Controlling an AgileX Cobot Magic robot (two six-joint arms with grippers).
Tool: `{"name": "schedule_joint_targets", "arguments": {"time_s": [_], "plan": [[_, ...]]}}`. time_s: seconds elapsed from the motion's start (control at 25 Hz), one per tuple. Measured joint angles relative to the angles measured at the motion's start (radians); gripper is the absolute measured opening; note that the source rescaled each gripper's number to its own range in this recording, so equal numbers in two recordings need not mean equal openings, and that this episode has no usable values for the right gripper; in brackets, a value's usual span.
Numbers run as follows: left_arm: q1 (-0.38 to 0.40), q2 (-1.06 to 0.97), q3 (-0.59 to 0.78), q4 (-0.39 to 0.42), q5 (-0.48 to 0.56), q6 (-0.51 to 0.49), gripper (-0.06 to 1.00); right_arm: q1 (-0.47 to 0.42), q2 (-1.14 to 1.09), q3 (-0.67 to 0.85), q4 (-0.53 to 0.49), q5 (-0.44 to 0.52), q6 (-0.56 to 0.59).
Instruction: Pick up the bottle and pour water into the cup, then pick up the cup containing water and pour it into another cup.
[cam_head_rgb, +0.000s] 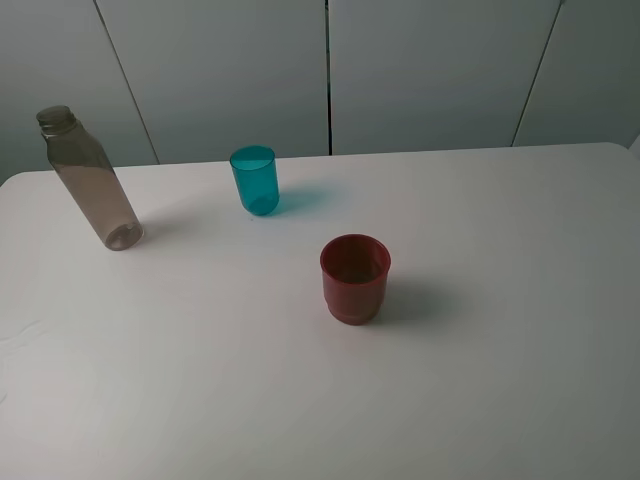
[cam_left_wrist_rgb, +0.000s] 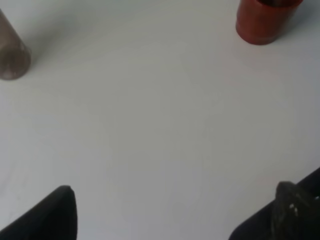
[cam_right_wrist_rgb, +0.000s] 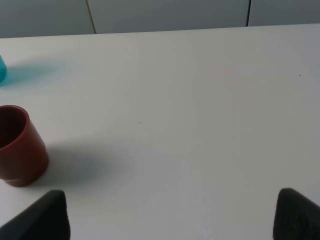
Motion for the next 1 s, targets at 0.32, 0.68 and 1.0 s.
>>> {"name": "schedule_joint_targets", "arguments": {"time_s": [0.32,0.68,1.0], "plan": [[0.090,-0.256,0.177,-0.009,-0.074,0.072,0.99,0.000,0.000,0.000,0.000,0.000,0.000],[0.373,-0.383,0.207,-0.029,-0.078,0.091,0.99,0.000,0.000,0.000,0.000,0.000,0.000],[0.483,-0.385,0.207,-0.035,-0.078,0.091,0.99,0.000,0.000,0.000,0.000,0.000,0.000]]}}
